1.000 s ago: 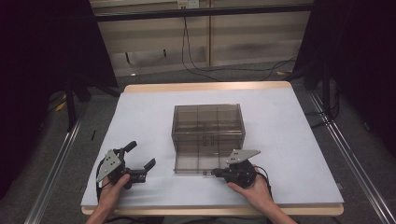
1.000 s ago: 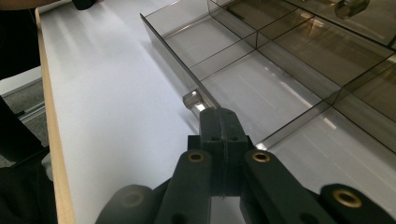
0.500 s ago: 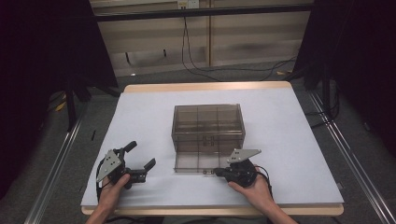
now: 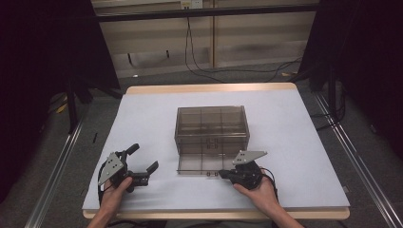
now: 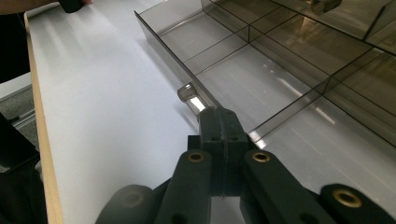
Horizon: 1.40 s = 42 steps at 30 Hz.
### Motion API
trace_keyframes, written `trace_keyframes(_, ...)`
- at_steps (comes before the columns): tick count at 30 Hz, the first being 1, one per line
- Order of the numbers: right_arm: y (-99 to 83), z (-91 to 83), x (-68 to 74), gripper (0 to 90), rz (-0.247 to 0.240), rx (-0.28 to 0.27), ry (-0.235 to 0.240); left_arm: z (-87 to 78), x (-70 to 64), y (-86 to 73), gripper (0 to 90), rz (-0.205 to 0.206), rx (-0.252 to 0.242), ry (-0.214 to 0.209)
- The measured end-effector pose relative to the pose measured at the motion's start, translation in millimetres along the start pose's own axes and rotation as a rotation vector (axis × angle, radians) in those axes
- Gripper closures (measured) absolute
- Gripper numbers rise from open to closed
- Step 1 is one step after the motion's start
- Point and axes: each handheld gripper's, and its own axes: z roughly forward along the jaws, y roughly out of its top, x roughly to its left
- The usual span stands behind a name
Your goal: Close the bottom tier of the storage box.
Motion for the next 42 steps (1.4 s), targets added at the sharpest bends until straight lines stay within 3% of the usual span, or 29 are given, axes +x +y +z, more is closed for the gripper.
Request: trace_keyframes(42,-1.4,-5.5,-9.7,90.0,0.023,0.0,-0.039,-0.2,0.4,0.1,0.5,0.011,0.007,-0.001)
